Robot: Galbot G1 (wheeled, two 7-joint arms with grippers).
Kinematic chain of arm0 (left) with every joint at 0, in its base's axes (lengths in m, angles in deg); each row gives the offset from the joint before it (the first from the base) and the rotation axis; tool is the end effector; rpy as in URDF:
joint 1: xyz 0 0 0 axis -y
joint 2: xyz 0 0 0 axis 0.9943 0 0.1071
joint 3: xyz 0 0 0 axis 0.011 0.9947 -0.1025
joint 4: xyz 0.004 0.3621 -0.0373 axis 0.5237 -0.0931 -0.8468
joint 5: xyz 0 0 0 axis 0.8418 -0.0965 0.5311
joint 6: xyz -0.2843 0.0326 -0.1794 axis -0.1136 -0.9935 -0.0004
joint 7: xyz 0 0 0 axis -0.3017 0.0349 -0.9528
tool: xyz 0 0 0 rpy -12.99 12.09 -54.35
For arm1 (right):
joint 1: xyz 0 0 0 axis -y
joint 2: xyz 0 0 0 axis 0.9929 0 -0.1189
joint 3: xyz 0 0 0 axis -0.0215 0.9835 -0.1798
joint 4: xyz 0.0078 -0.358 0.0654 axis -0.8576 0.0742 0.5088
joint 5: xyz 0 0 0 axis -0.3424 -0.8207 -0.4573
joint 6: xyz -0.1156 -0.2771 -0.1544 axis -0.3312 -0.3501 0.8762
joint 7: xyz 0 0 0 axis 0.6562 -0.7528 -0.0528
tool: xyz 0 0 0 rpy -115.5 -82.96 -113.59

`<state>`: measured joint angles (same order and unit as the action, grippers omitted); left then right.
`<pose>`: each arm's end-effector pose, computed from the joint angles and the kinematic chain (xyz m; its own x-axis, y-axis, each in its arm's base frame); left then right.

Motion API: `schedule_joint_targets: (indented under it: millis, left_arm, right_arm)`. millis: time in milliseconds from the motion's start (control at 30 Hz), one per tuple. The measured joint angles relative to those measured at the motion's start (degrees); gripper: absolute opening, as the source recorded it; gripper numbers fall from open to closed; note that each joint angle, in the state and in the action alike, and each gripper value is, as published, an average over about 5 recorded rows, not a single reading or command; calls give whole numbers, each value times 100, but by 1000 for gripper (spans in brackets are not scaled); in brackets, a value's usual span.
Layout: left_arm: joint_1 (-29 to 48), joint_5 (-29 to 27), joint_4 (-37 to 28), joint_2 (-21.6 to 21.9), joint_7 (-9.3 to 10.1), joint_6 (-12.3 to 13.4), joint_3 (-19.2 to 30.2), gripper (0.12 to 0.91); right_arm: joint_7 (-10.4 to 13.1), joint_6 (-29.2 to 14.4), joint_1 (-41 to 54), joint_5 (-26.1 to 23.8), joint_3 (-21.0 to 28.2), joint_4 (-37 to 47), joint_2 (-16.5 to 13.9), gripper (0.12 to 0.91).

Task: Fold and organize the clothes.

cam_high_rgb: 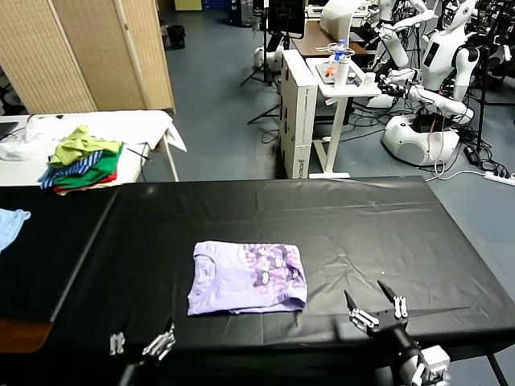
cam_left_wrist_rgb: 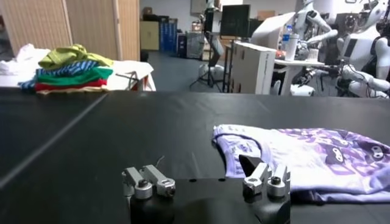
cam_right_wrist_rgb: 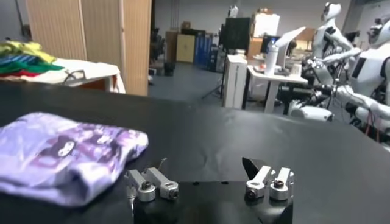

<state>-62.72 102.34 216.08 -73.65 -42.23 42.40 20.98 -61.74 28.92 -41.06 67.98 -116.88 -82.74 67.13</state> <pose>0.0303 0.0420 -0.2692 -0.9401 0.0051 0.3410 -0.0137 0.9985 -0.0525 0.0860 -0.0991 -0.2860 -0.9319 -0.1899 0.3092 -0.2192 0.9737 -0.0627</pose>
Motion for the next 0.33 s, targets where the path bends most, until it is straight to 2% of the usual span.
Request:
schedule_joint_targets:
  millis: [333]
  left_arm:
    - [0, -47, -16, -20, -29, -9, 27, 907]
  right_arm:
    - [-7, 1, -109, -47, 6, -52, 23, 907]
